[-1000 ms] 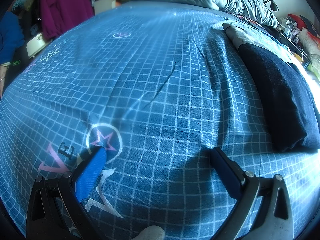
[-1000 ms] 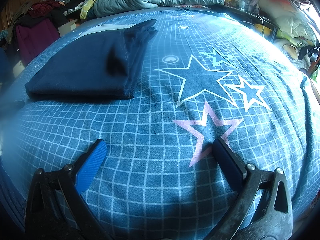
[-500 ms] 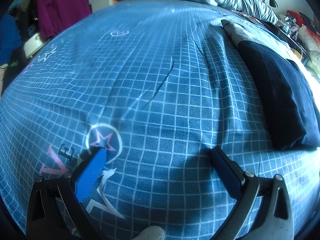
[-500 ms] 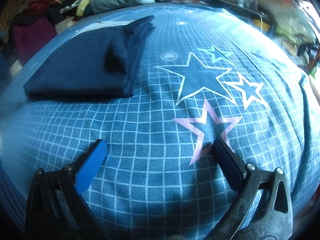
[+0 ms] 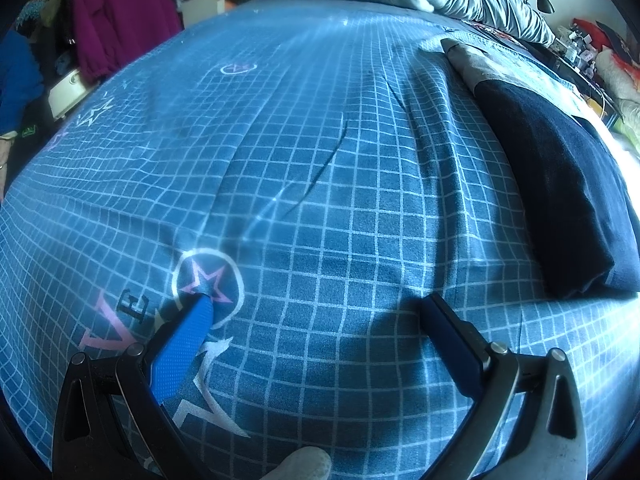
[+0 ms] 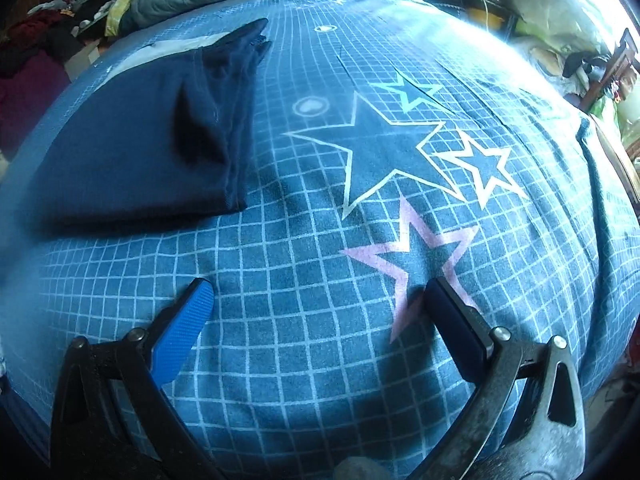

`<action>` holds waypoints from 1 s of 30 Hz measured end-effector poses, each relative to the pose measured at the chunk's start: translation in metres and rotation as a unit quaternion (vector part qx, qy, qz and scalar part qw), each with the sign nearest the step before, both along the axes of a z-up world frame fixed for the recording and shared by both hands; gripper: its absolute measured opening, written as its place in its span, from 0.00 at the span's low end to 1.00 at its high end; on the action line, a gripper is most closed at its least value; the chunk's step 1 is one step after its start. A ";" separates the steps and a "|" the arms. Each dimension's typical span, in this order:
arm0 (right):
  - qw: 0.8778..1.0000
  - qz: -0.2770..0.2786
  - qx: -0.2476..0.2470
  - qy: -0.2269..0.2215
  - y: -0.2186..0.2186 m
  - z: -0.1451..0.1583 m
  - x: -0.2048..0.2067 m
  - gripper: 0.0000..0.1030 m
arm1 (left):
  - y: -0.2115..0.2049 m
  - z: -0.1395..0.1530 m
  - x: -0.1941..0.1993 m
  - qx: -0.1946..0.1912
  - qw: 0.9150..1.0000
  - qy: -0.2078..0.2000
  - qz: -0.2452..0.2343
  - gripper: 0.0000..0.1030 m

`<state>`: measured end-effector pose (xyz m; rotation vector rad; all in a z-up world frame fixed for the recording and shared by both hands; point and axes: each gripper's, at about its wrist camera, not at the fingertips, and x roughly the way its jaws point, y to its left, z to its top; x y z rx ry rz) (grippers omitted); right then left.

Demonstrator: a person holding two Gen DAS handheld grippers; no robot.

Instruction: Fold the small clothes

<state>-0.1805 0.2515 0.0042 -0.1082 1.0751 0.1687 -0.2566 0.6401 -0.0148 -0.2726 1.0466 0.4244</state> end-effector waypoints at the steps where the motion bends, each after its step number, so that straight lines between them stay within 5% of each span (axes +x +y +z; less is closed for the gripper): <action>1: 1.000 -0.005 -0.004 0.010 0.000 0.000 0.003 1.00 | 0.000 0.000 0.000 -0.001 1.000 -0.001 0.000 1.00; 12: 1.000 -0.014 -0.018 -0.020 0.007 -0.007 0.003 1.00 | 0.001 0.001 -0.002 0.000 1.000 -0.001 -0.001 1.00; 19: 1.000 0.003 -0.022 0.001 0.005 0.000 0.022 1.00 | 0.002 0.004 -0.002 -0.002 1.000 -0.002 0.000 1.00; 22: 1.000 0.015 -0.013 0.003 0.005 0.012 0.027 1.00 | 0.004 0.014 -0.001 -0.030 0.999 -0.006 -0.022 1.00; 24: 0.999 0.024 -0.013 -0.021 0.007 0.031 0.019 1.00 | 0.001 0.031 -0.002 -0.059 0.997 -0.023 -0.038 1.00; 30: 0.988 0.065 0.000 -0.139 0.024 0.128 -0.021 1.00 | -0.038 0.146 -0.023 0.023 0.985 -0.153 -0.071 1.00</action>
